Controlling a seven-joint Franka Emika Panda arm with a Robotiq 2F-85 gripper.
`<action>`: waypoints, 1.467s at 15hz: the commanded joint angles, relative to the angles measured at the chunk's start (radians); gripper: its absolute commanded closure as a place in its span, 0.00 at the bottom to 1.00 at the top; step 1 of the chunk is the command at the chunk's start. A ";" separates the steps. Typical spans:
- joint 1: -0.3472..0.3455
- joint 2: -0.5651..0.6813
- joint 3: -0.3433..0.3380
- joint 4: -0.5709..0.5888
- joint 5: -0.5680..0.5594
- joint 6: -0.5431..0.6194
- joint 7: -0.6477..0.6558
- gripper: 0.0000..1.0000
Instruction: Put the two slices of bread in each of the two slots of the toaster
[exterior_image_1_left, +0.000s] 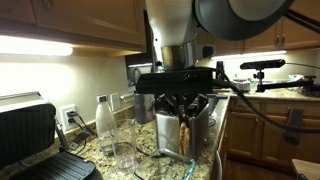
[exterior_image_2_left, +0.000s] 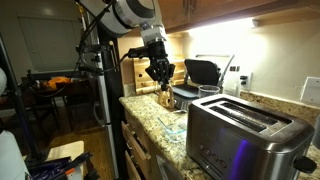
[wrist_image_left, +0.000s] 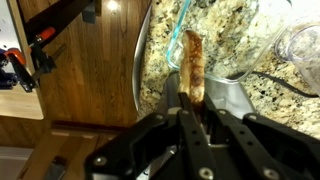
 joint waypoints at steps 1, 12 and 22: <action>-0.010 -0.069 0.028 0.022 -0.037 -0.114 0.031 0.92; -0.044 -0.093 0.001 0.203 -0.134 -0.372 -0.067 0.92; -0.127 -0.101 -0.102 0.223 -0.186 -0.365 -0.222 0.92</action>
